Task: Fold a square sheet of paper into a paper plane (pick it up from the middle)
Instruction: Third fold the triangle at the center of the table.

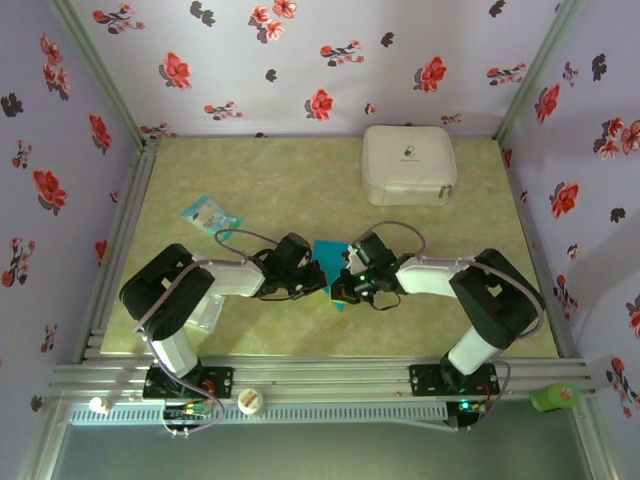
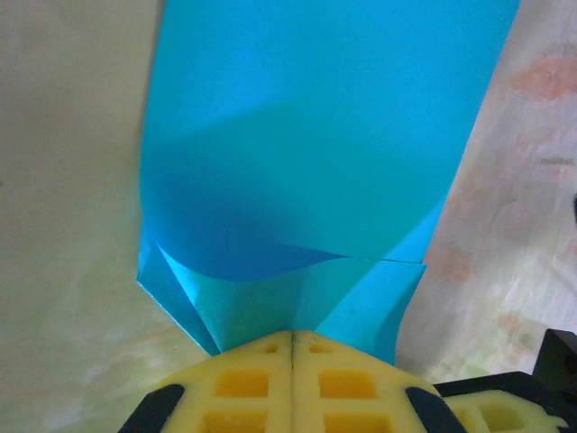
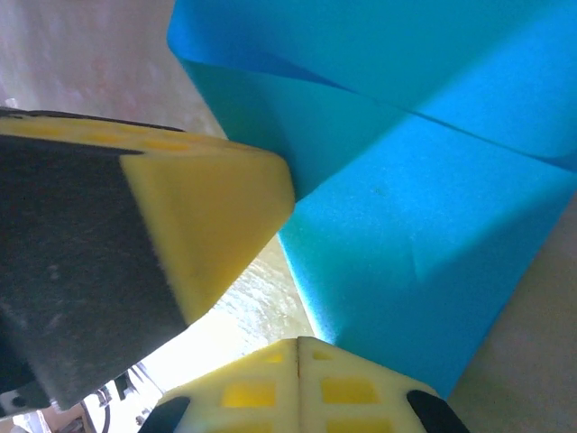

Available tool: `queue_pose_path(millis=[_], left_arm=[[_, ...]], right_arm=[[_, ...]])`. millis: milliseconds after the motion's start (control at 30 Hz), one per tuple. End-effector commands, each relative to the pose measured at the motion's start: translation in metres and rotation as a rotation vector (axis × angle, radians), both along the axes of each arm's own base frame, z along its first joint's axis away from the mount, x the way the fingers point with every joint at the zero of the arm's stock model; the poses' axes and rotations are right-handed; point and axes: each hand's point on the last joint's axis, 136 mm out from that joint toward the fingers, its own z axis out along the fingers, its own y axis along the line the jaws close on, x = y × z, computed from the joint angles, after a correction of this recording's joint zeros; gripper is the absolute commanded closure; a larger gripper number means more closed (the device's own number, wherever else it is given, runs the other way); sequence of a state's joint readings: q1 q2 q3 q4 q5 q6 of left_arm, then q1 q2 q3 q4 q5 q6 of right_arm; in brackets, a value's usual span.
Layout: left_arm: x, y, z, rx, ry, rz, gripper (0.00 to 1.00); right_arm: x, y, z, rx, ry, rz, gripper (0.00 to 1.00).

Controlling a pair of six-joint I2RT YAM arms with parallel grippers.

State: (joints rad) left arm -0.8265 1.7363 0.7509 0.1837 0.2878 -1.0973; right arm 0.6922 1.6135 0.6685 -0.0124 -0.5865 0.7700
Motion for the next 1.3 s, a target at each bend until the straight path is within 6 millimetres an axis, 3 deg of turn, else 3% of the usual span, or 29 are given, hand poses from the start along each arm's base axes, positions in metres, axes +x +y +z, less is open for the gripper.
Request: queue_pose_path(millis=[0,133,333,700,933,1267], left_arm=[[-0.003,0.012,-0.015,0.069,0.012,0.006,1.00],[0.006,0.004,0.008,0.045,-0.047,-0.023,1.00],[0.013,-0.007,0.042,0.011,-0.114,-0.068,0.98],[0.005,-0.009,0.010,0.052,-0.042,-0.040,1.00],[0.014,0.021,-0.013,0.080,-0.003,0.042,1.00],[0.027,0.052,-0.023,0.106,0.013,0.093,1.00]], right_arm=[[-0.002,-0.011,-0.013,-0.055,0.021,-0.011,0.95],[-0.013,-0.027,-0.031,-0.110,0.052,-0.017,0.99],[-0.014,-0.030,-0.036,-0.114,0.061,-0.028,1.00],[-0.011,-0.029,-0.038,-0.121,0.060,-0.027,1.00],[-0.015,-0.036,-0.042,-0.159,0.061,-0.015,1.00],[-0.019,-0.041,-0.047,-0.188,0.069,-0.003,1.00]])
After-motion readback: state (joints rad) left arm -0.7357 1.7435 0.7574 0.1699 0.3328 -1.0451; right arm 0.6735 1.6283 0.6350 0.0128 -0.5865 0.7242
